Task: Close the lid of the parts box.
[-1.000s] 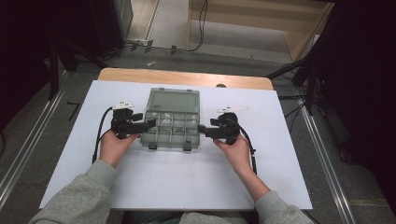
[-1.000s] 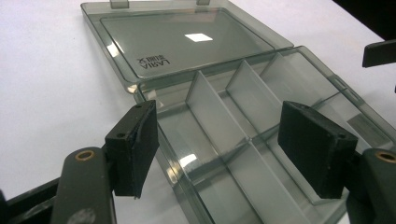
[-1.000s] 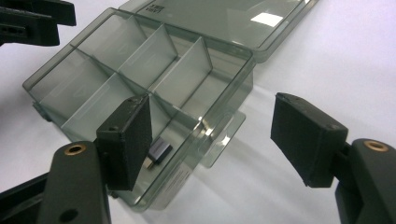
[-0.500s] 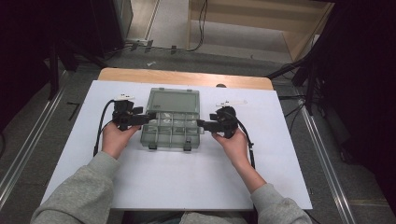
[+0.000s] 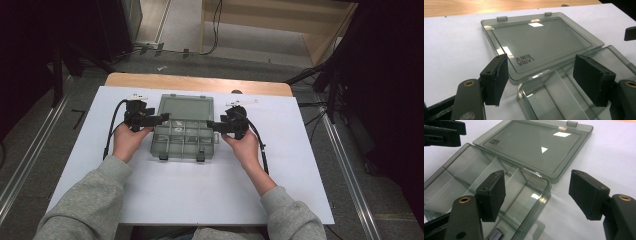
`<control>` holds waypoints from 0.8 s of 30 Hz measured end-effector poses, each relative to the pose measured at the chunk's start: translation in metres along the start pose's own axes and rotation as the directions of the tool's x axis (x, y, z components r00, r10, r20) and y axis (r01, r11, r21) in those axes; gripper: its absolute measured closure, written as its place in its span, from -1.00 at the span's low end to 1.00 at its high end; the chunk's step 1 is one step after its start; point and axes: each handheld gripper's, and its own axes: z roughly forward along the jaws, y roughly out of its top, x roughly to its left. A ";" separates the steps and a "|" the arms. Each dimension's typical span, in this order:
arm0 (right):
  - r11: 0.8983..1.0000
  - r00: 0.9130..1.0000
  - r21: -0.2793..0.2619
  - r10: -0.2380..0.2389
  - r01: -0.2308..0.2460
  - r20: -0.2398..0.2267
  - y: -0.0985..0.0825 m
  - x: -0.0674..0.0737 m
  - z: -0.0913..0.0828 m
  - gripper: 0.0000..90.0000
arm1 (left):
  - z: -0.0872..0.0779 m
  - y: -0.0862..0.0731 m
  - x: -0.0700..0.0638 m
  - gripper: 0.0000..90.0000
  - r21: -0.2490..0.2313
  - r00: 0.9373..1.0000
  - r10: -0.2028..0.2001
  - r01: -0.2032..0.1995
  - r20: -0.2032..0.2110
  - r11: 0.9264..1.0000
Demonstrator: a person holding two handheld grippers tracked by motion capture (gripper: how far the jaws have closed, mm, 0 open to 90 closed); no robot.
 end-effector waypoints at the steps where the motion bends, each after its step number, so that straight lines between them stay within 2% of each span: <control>1: 1.000 1.000 -0.004 0.000 0.000 0.002 0.001 0.000 0.002 -0.38 | 0.001 0.001 0.001 -0.37 0.000 1.000 0.000 0.000 0.000 1.000; 4: 1.000 1.000 -0.001 0.009 -0.009 -0.008 0.004 -0.001 0.007 -0.38 | 0.001 0.005 0.004 -0.37 -0.021 1.000 0.006 -0.006 -0.016 1.000; 7: 1.000 1.000 -0.001 -0.010 0.010 0.015 0.007 0.000 0.010 -0.38 | 0.002 0.009 0.005 -0.37 -0.029 1.000 0.001 -0.002 -0.018 1.000; 13: 1.000 0.999 -0.004 0.015 -0.015 0.028 0.014 -0.004 0.018 -0.38 | 0.008 0.014 0.006 -0.37 -0.025 1.000 -0.003 0.003 -0.022 1.000; 24: 1.000 0.998 0.001 0.006 -0.006 0.065 0.025 -0.007 0.034 -0.36 | 0.025 0.014 0.007 -0.37 -0.027 0.999 -0.003 0.001 -0.049 1.000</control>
